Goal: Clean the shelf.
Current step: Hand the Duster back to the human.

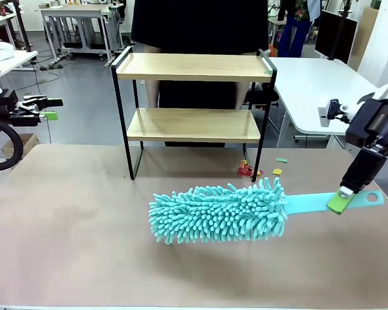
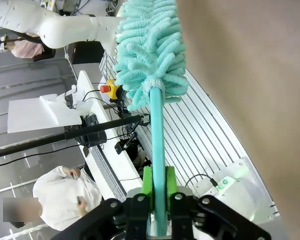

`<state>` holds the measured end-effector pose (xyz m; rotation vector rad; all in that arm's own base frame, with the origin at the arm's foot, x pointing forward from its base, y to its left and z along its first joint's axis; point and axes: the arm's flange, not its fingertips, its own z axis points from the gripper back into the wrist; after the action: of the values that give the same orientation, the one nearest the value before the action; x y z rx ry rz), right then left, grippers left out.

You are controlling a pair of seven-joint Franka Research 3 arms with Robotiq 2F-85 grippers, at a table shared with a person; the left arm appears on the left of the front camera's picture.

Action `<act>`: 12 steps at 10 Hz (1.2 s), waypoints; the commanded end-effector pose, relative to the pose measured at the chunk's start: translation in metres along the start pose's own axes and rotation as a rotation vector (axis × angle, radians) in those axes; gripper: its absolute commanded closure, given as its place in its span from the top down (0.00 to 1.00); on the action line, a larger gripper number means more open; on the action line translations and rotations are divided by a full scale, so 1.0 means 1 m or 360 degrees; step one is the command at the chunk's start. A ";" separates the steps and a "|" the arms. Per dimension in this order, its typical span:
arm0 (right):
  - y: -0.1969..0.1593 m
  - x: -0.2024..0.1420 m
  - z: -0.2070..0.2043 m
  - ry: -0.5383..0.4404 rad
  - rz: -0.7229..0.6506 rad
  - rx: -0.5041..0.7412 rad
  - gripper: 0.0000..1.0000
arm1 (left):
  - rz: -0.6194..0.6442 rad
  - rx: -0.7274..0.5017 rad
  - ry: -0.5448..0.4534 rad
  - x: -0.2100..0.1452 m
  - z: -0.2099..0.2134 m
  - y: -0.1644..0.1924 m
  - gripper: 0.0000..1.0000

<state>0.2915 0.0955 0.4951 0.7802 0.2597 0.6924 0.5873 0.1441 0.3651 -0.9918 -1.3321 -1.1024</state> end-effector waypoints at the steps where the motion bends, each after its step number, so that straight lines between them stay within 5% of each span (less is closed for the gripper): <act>1: 0.000 -0.002 0.002 -0.0005 0.0002 -0.0010 0.13 | -0.0018 -0.0008 0.0010 0.002 0.000 -0.003 1.00; 6: -0.016 0.016 0.020 -0.0076 0.0044 0.0026 0.13 | 0.0015 0.0021 0.0042 0.009 -0.003 -0.010 1.00; 9: -0.054 0.029 0.054 -0.0119 0.0377 0.0097 0.13 | 0.0181 -0.0040 -0.0034 0.027 -0.003 -0.044 1.00; 12: -0.084 0.029 0.075 -0.0082 0.0716 -0.0043 0.13 | 0.0293 -0.0012 -0.0042 0.035 -0.018 -0.087 1.00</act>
<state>0.3816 0.0406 0.4870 0.8485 0.0520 1.0050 0.5239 0.1183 0.3901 -1.1165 -1.2601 -0.9921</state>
